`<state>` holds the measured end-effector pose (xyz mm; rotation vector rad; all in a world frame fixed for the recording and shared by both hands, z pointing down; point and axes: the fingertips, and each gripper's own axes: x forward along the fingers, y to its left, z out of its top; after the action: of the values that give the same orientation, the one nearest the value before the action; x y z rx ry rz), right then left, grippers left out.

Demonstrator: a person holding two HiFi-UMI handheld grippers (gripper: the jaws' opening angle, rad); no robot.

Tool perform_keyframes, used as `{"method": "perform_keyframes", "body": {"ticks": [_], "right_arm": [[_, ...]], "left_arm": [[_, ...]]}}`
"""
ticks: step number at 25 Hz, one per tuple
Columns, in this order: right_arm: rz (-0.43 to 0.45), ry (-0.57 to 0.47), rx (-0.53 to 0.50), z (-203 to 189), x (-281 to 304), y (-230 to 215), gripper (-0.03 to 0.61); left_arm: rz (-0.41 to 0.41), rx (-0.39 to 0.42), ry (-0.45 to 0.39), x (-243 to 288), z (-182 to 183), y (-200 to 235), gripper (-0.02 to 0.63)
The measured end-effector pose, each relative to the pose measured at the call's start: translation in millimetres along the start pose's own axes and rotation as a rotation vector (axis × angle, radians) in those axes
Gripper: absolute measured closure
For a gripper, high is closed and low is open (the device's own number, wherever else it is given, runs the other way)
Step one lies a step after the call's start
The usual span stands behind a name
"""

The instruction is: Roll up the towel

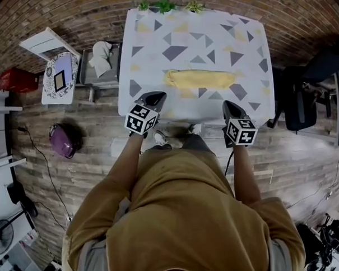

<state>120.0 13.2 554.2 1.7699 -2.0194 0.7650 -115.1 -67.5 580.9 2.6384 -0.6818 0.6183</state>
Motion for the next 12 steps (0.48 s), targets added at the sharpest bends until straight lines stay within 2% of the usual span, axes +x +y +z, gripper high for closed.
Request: {"method": "perform_keyframes", "body": {"ticks": [5, 12], "right_arm": [[0.013, -0.018, 0.008, 2.9, -2.4, 15.2, 0.575], [0.009, -0.037, 0.010, 10.6, -3.6, 8.9, 0.575]], "left_arm": [[0.089, 0.012, -0.026, -11.3, 9.8, 20.7, 0.551], [0.122, 0.017, -0.048, -12.6, 20.5, 31.5, 0.551]]}}
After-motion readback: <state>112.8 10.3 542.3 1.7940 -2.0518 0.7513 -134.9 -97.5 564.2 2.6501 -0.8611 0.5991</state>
